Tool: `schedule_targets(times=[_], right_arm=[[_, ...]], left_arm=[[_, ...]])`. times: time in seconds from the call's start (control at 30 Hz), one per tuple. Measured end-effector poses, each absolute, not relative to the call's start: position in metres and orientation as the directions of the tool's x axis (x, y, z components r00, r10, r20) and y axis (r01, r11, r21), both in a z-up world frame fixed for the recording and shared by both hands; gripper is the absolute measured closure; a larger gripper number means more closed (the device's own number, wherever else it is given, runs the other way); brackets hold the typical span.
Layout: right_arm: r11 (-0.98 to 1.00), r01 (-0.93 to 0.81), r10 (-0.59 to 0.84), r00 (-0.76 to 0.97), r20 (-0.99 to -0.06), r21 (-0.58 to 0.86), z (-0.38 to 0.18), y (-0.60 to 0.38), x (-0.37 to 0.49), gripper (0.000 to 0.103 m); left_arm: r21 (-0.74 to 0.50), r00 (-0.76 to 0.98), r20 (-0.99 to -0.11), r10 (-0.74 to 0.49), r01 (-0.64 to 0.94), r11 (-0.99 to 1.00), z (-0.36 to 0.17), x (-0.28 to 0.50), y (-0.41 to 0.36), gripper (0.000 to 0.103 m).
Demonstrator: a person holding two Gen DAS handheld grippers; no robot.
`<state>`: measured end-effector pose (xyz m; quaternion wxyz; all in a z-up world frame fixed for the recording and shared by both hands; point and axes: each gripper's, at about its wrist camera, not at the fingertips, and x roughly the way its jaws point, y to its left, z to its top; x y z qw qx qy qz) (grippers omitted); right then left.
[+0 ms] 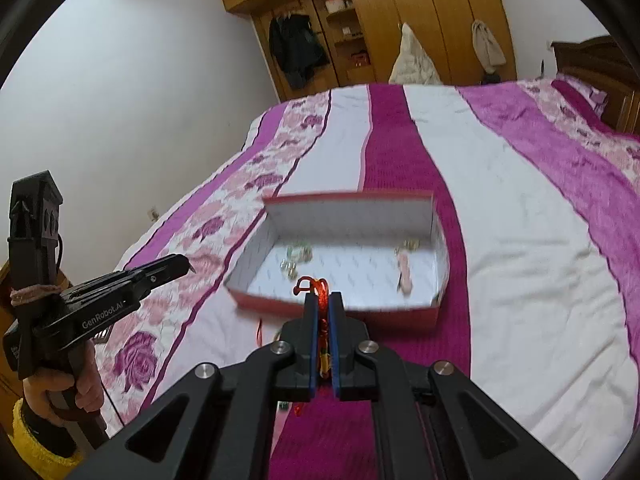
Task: Organize jewelry
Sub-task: 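Carry the earring and red bracelet over the box with both tools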
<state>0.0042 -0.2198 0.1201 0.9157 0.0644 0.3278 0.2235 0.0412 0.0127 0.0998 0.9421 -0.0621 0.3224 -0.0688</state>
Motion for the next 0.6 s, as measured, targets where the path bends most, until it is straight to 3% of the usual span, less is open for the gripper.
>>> schedule_targets(times=[0.6], right_arm=[[0.903,-0.377,0.430,0.762,-0.485,0.209,0.141,-0.194,0.070,0.097]], left_arm=[[-0.131,0.842,-0.529,-0.111,0.048,0.990,0.109,0.098,0.023,0.102]])
